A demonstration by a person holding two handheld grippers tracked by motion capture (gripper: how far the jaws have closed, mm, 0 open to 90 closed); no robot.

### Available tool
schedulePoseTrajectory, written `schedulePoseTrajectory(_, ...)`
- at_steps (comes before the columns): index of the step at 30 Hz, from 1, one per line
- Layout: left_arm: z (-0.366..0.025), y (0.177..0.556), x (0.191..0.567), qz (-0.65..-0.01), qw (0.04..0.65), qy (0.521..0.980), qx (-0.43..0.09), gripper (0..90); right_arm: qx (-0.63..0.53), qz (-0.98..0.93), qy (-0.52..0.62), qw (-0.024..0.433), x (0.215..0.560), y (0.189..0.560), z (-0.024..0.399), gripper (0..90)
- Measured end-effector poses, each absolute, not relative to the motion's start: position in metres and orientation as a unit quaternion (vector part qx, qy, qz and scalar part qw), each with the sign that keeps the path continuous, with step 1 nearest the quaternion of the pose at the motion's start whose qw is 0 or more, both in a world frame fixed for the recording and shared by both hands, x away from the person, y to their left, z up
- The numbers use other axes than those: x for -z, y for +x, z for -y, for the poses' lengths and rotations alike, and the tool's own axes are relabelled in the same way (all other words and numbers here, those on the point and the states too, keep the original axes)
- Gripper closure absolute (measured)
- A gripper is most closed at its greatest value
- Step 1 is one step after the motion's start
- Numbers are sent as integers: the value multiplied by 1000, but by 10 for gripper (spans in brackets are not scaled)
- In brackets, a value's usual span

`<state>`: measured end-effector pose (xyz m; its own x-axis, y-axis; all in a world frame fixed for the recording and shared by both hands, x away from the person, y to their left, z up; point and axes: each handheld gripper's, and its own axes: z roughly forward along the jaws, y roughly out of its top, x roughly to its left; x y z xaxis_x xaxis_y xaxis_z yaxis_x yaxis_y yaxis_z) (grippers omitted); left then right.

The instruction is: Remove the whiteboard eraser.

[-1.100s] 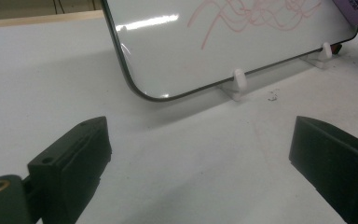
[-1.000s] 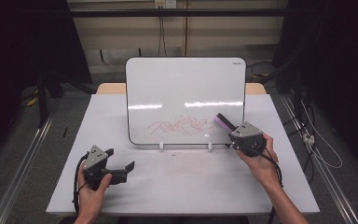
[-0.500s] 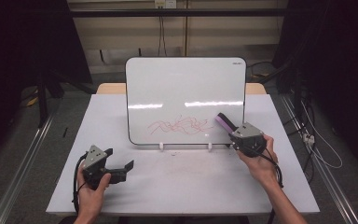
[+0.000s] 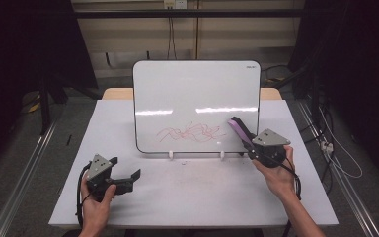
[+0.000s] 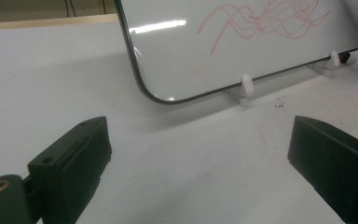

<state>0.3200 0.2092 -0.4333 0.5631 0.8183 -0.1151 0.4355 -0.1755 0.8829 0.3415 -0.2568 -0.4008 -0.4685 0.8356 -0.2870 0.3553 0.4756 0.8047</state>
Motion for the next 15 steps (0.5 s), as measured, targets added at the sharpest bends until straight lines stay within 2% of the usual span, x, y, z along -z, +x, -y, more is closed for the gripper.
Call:
schedulePoseTrajectory(11, -202, 322, 429, -425, 483, 737, -204, 45, -396, -775, 382, 311, 399, 332, 244, 652)
schedulePoseTrajectory(15, -192, 323, 422, -409, 488, 740, -216, 36, -404, -776, 366, 316, 398, 329, 232, 652)
